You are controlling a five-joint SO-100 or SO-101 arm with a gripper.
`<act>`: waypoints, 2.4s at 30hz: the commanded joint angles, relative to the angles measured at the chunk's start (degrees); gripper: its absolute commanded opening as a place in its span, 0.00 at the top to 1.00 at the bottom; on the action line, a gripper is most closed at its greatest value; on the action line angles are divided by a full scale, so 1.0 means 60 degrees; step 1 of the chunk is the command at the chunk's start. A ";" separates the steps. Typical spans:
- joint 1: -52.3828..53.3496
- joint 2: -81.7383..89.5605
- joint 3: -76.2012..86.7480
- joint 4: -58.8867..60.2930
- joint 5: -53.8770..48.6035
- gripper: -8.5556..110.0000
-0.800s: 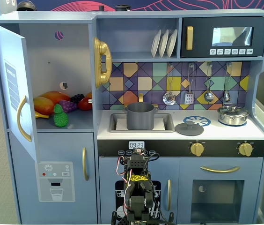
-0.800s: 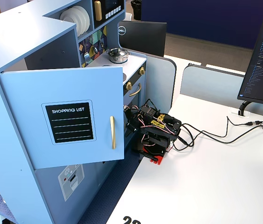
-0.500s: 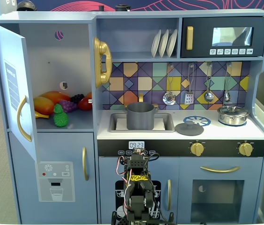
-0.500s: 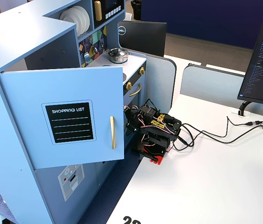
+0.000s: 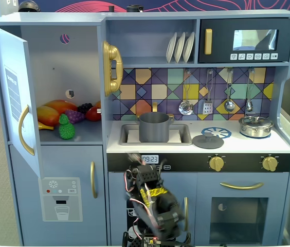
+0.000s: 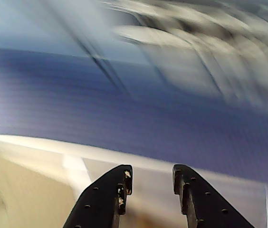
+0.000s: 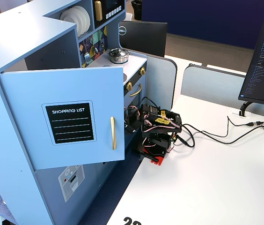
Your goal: Pick up the green pineapple from the left cabinet and place it in the gray recipient
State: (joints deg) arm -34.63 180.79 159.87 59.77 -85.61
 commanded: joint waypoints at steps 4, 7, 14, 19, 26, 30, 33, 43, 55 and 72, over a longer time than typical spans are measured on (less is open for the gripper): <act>-0.4922 -0.1904 -0.2300 -0.7002 -0.1597 0.89; -0.5068 -0.2651 -0.2578 -0.8540 -0.1714 0.83; -0.3984 -0.4160 -0.3179 -1.0034 -0.1714 0.66; -0.3325 -0.5127 -0.3384 -1.1060 -0.1201 0.62; -0.2783 -0.6621 -0.4248 -1.1602 -0.0996 0.59; -0.2212 -0.7661 -0.4980 -1.2056 -0.0835 0.58; -0.2007 -0.8130 -0.5288 -1.2275 -0.0688 0.57; -0.1846 -0.9185 -0.5977 -1.2363 -0.0850 0.53; -0.1714 -1.1089 -0.7705 -1.2539 -0.1040 0.54; -0.1479 -1.3418 -0.9990 -1.2510 -0.1128 0.54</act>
State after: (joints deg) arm -44.12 101.34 106.35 -13.71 -91.76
